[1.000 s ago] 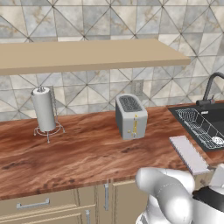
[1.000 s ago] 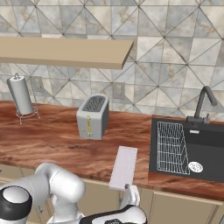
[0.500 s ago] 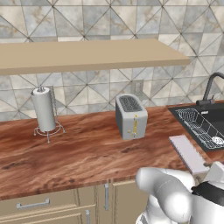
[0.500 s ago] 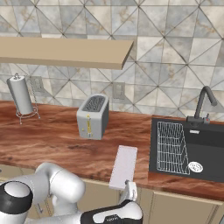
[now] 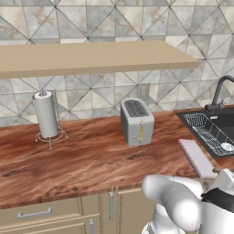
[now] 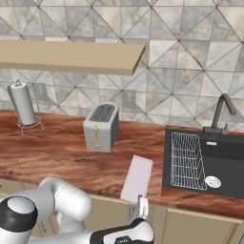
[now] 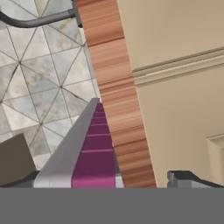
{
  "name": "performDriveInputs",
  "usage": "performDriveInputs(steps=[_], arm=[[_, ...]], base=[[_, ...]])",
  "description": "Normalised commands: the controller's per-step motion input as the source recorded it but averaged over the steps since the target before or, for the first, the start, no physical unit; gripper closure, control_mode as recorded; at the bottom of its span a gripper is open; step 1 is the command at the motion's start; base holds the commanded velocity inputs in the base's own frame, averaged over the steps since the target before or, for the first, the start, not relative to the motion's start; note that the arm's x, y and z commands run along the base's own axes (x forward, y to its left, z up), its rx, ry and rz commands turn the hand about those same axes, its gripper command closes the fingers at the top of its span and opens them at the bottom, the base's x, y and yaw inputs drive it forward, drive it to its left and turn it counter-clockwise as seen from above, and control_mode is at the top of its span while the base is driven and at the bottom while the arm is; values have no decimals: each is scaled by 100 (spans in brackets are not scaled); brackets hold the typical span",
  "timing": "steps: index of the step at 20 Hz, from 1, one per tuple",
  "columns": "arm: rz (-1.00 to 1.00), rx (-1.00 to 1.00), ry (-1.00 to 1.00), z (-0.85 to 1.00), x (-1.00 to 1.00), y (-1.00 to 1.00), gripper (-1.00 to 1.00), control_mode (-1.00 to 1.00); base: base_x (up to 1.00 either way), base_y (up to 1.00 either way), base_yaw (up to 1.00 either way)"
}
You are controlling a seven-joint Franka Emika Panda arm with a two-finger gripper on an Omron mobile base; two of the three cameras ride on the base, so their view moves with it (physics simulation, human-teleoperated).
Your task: The ice cube tray has been filled with water. Take the tray and place it in the freezer to make ice. Close the freezer door after placing the tray.
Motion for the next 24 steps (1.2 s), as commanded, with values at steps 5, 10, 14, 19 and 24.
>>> performDriveInputs(steps=[5,10,14,19,24], arm=[[-8,0,-5,-6,10,0,-100,-100],[-7,0,-6,0,0,0,-100,-100],[-5,0,-4,0,2,2,-100,-100],[-5,0,0,-3,8,8,100,-100],[-3,0,0,0,7,10,100,-100]], base=[[0,0,0],[0,0,0],[0,0,0],[0,0,0],[0,0,0]])
